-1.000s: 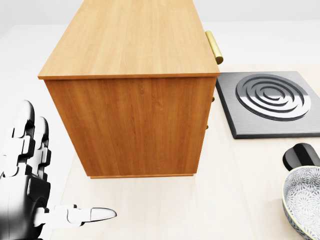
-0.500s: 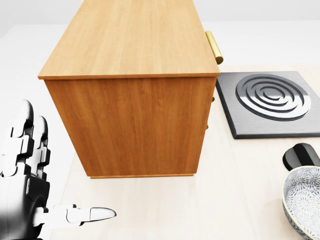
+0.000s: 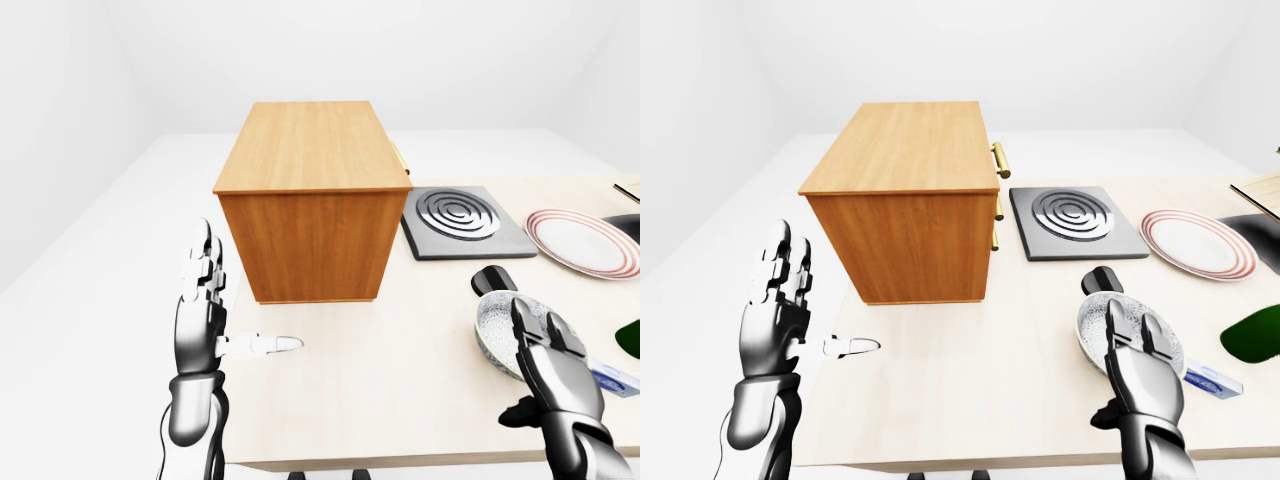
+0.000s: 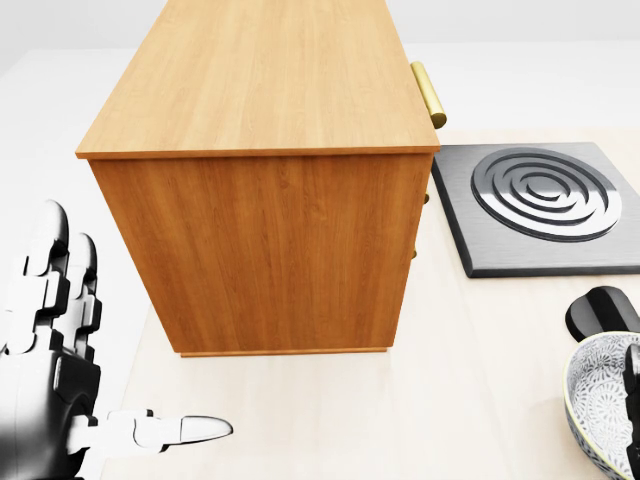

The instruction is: Put the bowl on the top of the cabinet.

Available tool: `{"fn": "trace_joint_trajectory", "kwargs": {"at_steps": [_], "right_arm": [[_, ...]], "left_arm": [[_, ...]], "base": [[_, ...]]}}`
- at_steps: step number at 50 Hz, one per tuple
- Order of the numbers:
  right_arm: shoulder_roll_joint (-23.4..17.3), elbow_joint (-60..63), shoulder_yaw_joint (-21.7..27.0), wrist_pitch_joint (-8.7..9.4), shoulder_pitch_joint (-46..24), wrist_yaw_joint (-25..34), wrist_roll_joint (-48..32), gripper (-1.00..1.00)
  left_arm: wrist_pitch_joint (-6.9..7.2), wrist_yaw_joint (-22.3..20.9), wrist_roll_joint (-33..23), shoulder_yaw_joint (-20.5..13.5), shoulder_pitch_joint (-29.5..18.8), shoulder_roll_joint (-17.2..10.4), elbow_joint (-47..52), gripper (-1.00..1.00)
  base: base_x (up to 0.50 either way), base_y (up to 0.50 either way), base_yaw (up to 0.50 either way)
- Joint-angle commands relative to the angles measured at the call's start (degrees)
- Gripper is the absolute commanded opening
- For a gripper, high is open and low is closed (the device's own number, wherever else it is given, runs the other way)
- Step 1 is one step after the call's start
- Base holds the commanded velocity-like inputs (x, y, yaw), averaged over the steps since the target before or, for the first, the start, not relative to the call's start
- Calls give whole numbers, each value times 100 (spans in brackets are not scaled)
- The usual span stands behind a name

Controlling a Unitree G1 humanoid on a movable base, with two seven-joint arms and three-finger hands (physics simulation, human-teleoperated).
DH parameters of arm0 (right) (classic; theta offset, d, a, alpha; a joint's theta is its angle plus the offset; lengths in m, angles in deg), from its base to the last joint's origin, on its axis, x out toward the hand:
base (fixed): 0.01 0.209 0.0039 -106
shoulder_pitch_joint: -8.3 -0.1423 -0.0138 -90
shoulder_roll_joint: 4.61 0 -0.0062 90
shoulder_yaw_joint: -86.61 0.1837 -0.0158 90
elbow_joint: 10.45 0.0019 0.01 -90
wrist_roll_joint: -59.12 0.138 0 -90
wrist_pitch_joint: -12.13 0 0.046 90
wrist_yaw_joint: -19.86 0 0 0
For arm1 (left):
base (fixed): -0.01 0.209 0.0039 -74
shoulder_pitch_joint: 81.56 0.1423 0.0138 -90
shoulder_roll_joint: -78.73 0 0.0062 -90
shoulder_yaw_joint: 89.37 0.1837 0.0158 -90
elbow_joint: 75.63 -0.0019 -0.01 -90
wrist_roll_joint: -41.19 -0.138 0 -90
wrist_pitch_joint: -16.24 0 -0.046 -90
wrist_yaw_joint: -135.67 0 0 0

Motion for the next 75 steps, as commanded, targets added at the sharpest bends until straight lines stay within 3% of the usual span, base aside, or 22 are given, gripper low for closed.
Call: {"fn": "trace_joint_trajectory", "kwargs": {"at_steps": [1, 17, 41, 42, 44, 58, 75], "right_arm": [[-199, -388, -298, 0, -35, -422, -290, 100], [-302, -784, -657, 0, 97, -936, -431, 100], [-554, -1733, -648, 0, 229, -1601, -530, 100], [-559, -1750, -665, 0, 225, -1608, -526, 78], [-565, -1751, -693, 0, 231, -1618, -500, -100], [-463, -1171, -490, 0, 235, -1241, -312, -100], [-200, 1186, 617, 0, -401, 1249, 1321, -100]], "left_arm": [[0, -15, 11, 5, -14, -6, -71, 100], [0, -18, 22, -4, -2, -4, -33, 100], [0, -23, 22, -4, -3, -3, -28, 100], [0, -23, 21, -4, -2, -3, -28, 100], [0, -22, 23, -4, -3, -3, -29, 100], [0, -21, 22, -5, -2, -2, -29, 100], [0, -23, 24, -4, -3, -4, -28, 100]], "base": [[0, 0, 0], [0, 0, 0], [0, 0, 0], [0, 0, 0], [0, 0, 0], [0, 0, 0], [0, 0, 0]]}}
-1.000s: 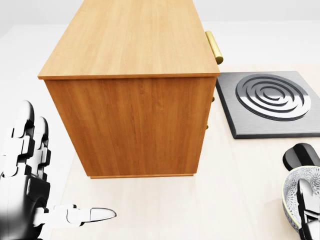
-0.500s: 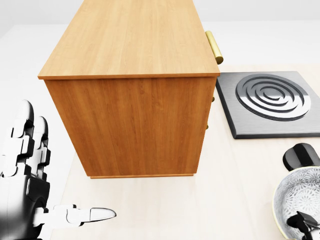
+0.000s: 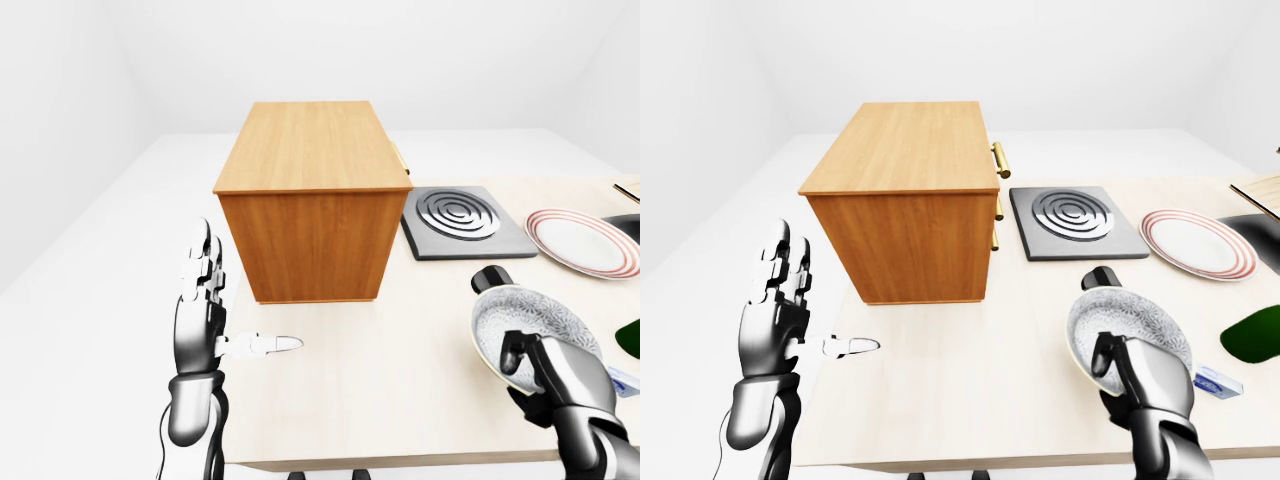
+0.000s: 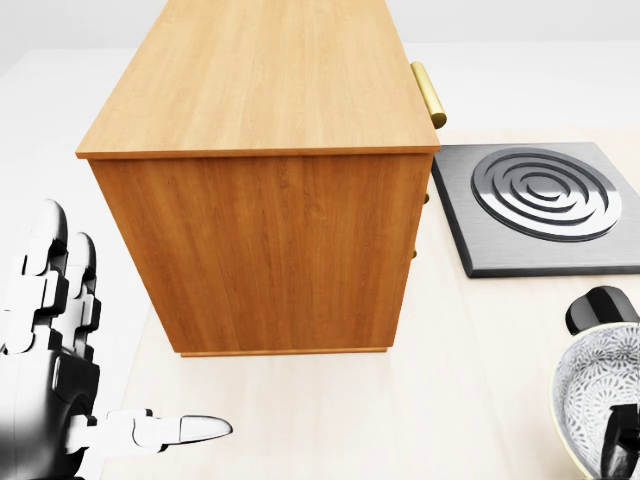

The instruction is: Put the bowl on the top of the cabinet.

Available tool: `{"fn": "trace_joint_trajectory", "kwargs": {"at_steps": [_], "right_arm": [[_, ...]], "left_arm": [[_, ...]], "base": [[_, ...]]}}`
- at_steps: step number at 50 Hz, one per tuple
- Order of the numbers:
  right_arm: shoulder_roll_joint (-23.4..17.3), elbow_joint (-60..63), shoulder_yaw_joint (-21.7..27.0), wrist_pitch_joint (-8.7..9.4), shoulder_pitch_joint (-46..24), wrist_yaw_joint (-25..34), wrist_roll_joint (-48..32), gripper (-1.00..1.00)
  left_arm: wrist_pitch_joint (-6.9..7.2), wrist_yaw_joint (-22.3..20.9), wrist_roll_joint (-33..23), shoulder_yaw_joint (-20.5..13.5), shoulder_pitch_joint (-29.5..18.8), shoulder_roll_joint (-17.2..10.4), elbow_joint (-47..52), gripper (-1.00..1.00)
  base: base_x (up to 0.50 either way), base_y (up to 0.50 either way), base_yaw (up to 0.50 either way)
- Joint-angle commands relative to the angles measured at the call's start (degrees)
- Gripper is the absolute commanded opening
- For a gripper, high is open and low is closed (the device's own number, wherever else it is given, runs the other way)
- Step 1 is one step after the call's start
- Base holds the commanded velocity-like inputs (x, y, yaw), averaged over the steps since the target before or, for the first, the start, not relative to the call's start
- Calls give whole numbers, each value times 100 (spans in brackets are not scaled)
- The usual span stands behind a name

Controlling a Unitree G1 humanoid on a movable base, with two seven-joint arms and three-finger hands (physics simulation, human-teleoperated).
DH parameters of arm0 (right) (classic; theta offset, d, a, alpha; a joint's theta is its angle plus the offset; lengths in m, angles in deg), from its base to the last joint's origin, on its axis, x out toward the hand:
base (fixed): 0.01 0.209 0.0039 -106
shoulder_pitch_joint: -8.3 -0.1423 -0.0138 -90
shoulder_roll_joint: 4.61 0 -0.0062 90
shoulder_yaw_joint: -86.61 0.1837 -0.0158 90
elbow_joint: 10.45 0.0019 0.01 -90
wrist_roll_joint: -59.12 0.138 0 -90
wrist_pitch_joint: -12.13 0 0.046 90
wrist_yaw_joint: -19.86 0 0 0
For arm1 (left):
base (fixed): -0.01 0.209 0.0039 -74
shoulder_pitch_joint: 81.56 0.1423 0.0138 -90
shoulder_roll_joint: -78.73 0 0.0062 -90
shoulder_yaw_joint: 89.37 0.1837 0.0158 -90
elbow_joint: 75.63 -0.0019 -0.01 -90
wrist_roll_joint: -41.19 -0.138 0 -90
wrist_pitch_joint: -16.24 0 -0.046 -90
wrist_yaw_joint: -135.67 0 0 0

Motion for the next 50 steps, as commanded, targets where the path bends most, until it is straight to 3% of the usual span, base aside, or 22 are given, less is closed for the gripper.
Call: {"fn": "trace_joint_trajectory", "kwargs": {"at_steps": [1, 6, 12, 15, 19, 24, 30, 45, 50], "right_arm": [[90, 1223, 629, 0, -385, 1297, 806, -100], [-203, 2188, 890, 0, -919, 2444, 1629, -100], [-638, 2693, 971, 0, -1498, 2962, 1996, -100], [-906, 2930, 1004, 0, -1776, 2962, 2199, -100], [-1557, 2941, 915, 0, -2477, 2962, 2368, -100], [-2428, 2139, 522, 0, -3384, 2962, 2108, -100], [-2925, 863, -57, 0, -4164, 2962, 1890, -100], [-3162, -1784, -1069, 0, -5688, 1865, 1308, -100], [-3280, -3672, -1558, 0, -6874, 1064, 837, -100]], "left_arm": [[0, -14, 12, 9, 4, -5, -41, 100], [0, -12, 11, 8, 4, -5, -42, 100], [0, -14, 12, 9, 4, -5, -41, 100], [0, -15, 12, 9, 3, -6, -42, 100], [0, -15, 13, 8, 3, -5, -42, 100], [0, -10, -12, 25, 6, 1, -67, 100], [0, -3, -12, 30, -3, -7, -85, 100], [0, -21, 9, 16, -10, -9, -72, 100], [0, -23, 11, 17, -12, -8, -41, 100]], "base": [[0, 0, 0], [0, 0, 0], [0, 0, 0], [0, 0, 0], [0, 0, 0], [0, 0, 0], [0, 0, 0], [0, 0, 0], [0, 0, 0]]}}
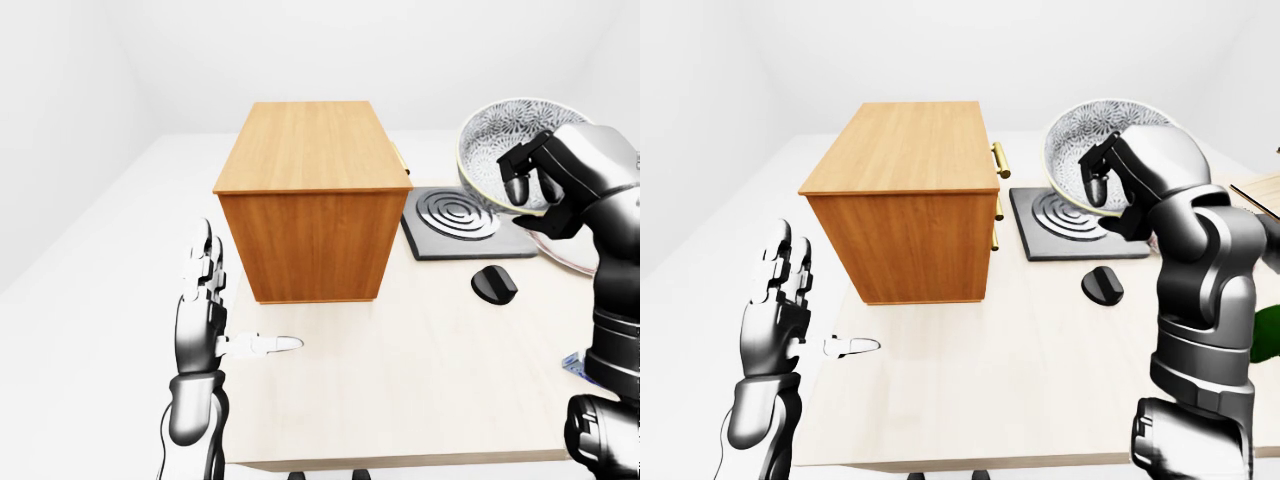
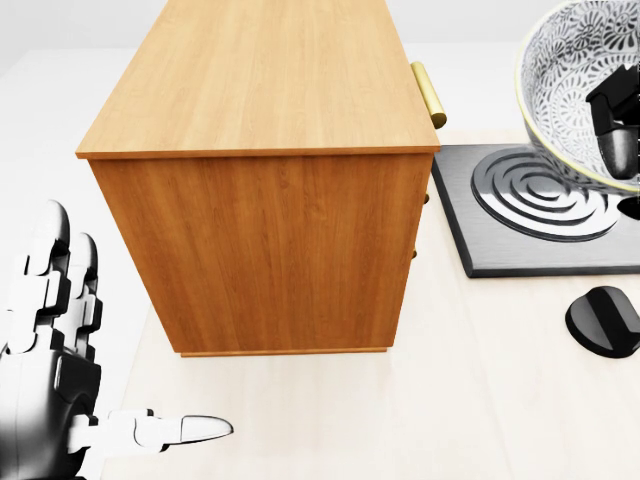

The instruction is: Put the bowl on the top of the cabinet.

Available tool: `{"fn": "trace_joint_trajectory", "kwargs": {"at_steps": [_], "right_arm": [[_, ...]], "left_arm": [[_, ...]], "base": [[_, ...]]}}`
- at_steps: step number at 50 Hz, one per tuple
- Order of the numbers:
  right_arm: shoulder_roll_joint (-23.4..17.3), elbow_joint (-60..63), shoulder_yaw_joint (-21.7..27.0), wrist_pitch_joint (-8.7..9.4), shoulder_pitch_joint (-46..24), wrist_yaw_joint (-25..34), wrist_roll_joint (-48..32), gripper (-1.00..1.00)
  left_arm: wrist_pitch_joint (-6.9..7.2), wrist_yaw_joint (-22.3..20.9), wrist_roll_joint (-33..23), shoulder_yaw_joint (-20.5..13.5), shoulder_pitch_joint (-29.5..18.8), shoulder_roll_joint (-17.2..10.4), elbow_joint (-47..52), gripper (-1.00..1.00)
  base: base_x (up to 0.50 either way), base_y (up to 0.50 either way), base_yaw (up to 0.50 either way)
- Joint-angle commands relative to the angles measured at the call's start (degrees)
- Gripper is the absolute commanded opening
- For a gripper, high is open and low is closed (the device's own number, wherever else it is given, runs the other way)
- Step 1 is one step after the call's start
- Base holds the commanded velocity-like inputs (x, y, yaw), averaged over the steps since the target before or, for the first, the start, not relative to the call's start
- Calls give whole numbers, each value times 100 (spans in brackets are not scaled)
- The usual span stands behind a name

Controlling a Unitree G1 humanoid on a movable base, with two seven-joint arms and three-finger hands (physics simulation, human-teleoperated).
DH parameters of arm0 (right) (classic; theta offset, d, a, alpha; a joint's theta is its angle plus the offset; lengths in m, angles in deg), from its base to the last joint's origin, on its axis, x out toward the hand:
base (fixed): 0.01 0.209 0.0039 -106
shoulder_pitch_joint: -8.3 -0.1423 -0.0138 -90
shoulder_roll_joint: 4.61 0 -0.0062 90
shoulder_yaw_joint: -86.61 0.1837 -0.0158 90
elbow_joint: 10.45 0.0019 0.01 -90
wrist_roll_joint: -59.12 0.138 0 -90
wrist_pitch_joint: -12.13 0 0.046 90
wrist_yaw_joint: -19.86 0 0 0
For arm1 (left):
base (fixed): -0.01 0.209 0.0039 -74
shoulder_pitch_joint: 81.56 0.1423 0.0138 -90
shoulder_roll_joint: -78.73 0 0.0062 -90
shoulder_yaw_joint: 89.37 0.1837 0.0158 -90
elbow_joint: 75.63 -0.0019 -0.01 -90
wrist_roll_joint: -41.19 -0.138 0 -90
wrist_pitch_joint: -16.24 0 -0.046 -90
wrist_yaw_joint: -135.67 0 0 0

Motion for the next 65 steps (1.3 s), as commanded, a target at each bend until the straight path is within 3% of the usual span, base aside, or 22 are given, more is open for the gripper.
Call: {"fn": "trace_joint_trajectory", "kwargs": {"at_steps": [1, 12, 20, 34, 65], "right_arm": [[-320, -2888, -828, 0, -1924, -1264, -815, -100], [-290, -6783, -1635, 0, -4221, -3390, -1985, -100], [-23, -7862, -2036, 0, -4941, -4095, -2731, -100], [296, -8215, -2002, 0, -5502, -3974, -3182, -100], [1642, -8281, -2040, 0, -6451, -3882, -3160, -100]], "left_arm": [[0, -21, 15, 10, -2, -3, 1, 100], [0, -16, 13, 21, 3, -4, -49, 100], [0, -12, 31, 7, -24, -5, -85, 100], [0, -14, 35, 4, -31, -4, -73, 100], [0, -58, 73, 42, 41, -3, 37, 100]], "base": [[0, 0, 0], [0, 0, 0], [0, 0, 0], [0, 0, 0], [0, 0, 0]]}}
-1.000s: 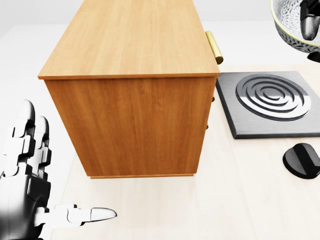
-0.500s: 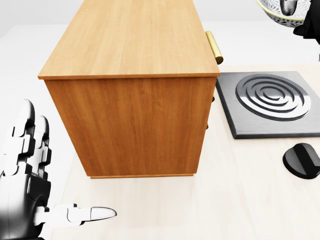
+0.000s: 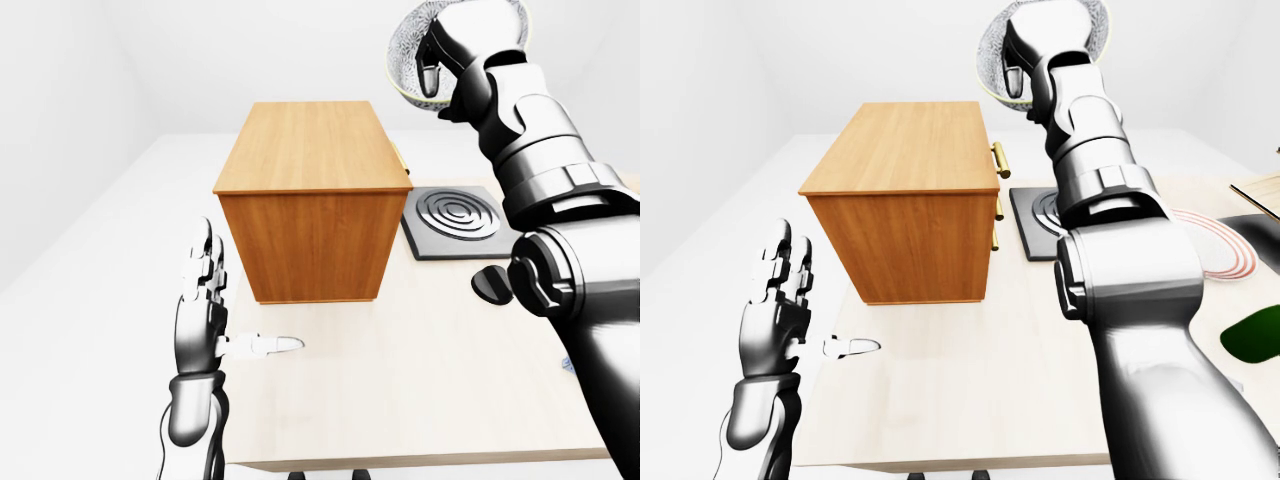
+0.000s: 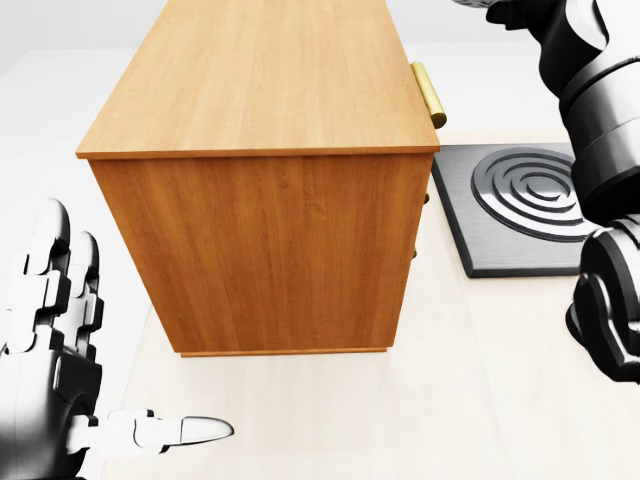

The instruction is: Put the bowl on the top of the cabinet.

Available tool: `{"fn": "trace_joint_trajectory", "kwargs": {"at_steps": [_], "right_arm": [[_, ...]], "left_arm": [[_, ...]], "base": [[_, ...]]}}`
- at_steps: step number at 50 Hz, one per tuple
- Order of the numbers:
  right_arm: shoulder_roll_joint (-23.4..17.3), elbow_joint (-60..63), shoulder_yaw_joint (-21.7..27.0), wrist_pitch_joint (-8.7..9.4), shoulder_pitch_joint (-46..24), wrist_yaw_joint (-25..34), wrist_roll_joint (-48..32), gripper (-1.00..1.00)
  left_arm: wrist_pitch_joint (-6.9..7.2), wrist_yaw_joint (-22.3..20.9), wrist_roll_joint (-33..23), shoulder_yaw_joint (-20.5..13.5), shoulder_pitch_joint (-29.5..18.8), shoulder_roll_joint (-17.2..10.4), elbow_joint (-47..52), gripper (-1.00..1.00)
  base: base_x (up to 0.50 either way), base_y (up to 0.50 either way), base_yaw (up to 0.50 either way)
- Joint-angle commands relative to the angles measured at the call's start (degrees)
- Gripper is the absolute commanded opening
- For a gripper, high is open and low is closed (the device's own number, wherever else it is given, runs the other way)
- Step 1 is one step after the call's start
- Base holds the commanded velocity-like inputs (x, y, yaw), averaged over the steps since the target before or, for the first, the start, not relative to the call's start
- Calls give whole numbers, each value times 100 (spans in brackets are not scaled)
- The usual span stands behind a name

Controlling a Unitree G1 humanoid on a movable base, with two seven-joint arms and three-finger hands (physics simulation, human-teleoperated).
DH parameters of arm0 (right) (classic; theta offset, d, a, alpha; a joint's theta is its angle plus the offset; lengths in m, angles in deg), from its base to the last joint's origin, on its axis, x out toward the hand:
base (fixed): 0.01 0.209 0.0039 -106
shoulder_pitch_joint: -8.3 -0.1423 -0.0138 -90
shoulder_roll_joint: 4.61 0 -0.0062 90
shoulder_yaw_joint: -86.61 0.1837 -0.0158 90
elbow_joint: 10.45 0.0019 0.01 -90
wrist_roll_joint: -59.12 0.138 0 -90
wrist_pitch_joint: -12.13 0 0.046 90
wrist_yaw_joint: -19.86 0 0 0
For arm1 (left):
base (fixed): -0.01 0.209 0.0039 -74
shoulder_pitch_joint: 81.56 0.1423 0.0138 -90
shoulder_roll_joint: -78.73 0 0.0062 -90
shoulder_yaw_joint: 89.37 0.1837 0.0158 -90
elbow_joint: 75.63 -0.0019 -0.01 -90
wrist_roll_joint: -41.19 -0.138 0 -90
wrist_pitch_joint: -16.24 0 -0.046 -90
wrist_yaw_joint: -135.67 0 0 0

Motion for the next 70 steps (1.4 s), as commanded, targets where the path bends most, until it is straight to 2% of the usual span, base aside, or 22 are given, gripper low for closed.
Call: {"fn": "trace_joint_trajectory", "kwargs": {"at_steps": [1, 33, 70], "right_arm": [[459, 3, -6, 0, -326, -133, -142, -100], [1362, 48, -190, 0, -518, -136, -27, -100], [1662, 66, -299, 0, 37, -372, 31, -100]], "left_arm": [[0, -22, 15, 28, 41, -5, 0, 100], [0, -36, 58, -11, 15, -4, -35, 100], [0, -47, 58, 7, 40, -4, 69, 100]], "base": [[0, 0, 0], [0, 0, 0], [0, 0, 0]]}}
